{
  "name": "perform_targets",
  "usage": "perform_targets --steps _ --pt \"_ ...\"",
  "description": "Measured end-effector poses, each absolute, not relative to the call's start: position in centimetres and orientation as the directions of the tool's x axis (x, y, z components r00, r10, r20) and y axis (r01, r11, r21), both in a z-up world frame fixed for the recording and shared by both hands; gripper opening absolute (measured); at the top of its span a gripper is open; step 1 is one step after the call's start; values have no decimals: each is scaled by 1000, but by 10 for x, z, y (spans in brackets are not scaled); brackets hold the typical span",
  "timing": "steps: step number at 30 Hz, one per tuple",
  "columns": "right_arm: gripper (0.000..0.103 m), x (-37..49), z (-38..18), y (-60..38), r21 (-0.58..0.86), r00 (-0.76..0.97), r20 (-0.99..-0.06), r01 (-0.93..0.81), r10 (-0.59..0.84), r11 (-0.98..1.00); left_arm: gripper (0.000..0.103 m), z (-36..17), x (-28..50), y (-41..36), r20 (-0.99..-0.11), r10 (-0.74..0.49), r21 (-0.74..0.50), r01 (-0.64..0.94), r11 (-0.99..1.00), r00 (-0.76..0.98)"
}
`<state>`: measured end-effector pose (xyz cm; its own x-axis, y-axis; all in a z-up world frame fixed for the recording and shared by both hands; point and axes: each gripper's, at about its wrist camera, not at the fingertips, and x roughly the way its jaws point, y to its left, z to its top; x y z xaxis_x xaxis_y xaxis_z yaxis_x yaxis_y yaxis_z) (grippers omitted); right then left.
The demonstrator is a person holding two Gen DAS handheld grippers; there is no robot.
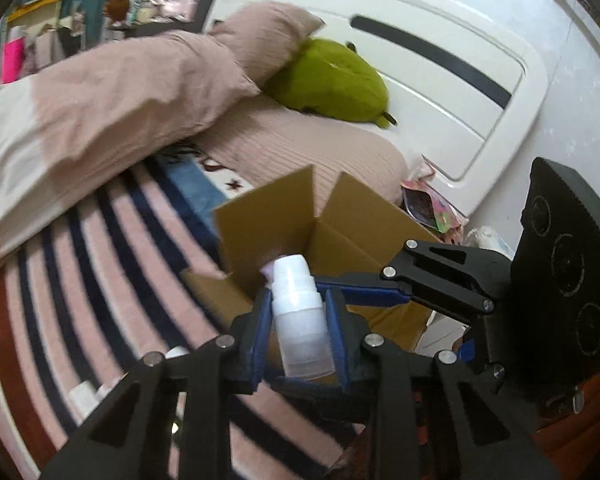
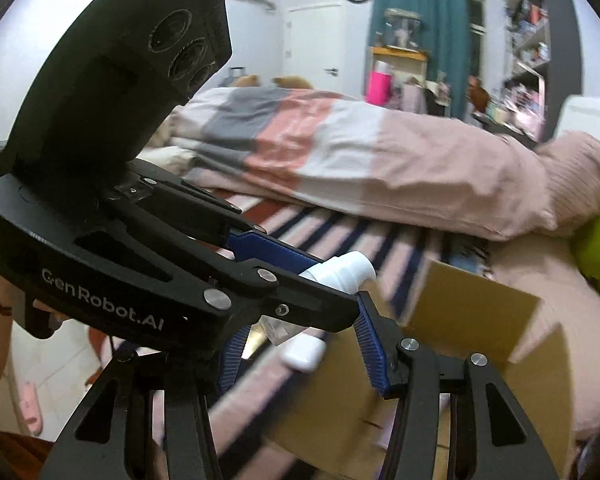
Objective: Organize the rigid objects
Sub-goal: 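Lower the pump bottle into the cardboard box and release it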
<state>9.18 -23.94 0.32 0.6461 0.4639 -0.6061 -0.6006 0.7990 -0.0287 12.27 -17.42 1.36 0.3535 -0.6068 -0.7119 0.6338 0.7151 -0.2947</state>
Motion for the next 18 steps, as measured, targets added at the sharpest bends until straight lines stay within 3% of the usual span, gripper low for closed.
perform_targets --steps 11,13,14,15,18 --pt "47 118 -13 -298 3 602 -725 -484 335 875 24 -14 150 -237 -764 -599 -332 650 683 239" --pt "47 123 -16 -301 18 592 -735 -470 330 882 36 -15 151 -241 -771 -587 -319 648 691 246" --pt "50 123 -17 -303 21 587 -741 -464 325 885 53 -14 150 -240 -773 -580 -307 647 698 258" --pt "60 124 -18 -304 18 585 -748 -455 314 890 66 -11 149 -237 -768 -579 -299 645 703 275" --pt "68 124 -18 -304 7 594 -745 -449 305 894 68 -3 146 -225 -749 -590 -303 637 709 301"
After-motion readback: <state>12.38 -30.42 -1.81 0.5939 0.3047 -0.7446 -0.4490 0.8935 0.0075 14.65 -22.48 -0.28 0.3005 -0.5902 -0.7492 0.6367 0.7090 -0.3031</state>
